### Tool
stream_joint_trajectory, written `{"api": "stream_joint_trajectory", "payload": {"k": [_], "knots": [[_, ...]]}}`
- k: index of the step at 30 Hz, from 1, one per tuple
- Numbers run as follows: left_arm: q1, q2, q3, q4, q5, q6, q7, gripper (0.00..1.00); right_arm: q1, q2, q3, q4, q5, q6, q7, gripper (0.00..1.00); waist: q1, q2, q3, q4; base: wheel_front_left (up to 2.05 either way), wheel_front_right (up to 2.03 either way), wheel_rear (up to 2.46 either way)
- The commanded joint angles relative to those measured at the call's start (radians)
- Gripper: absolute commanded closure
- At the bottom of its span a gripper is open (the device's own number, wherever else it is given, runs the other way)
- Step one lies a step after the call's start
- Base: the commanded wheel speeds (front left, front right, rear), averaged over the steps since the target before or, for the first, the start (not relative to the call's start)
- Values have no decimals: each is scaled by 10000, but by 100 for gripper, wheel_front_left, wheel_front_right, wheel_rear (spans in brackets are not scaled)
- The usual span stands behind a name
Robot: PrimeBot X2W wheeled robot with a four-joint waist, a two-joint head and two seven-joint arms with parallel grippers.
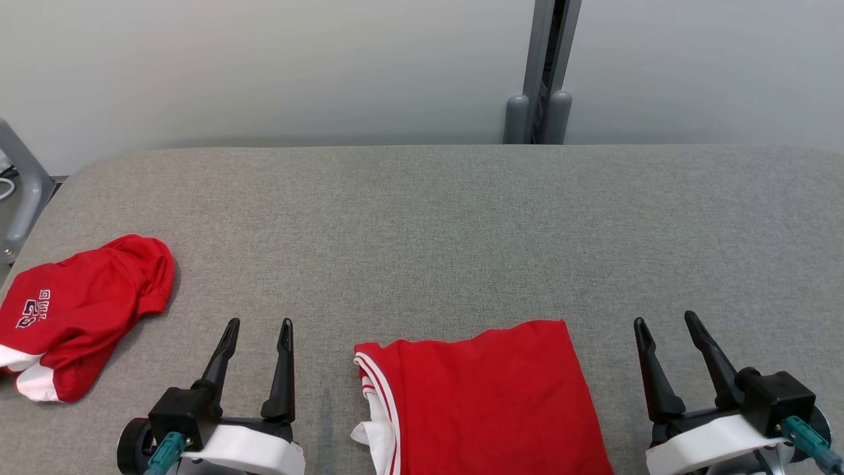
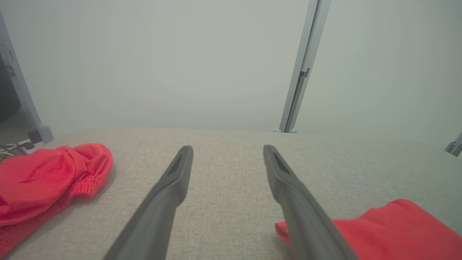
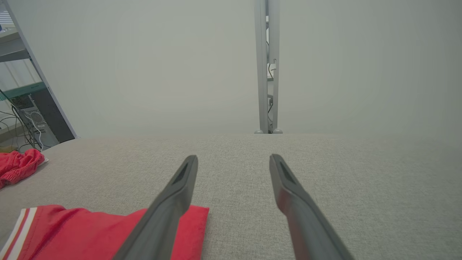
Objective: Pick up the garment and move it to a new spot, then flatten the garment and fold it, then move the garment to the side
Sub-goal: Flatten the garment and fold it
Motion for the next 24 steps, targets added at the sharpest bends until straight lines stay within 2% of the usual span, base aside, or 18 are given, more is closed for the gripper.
{"api": "stream_joint_trajectory", "payload": {"k": [1,24], "knots": [[18,29,-21,-33,-16,52,-39,0,-55,7,-79,-80,-65,15,-47,0,0,0,6,2,0,0,0],[4,30,-313,154,-101,62,-39,0,-94,22,-57,-159,179,15,-47,0,0,0,10,-20,0,0,0]]}}
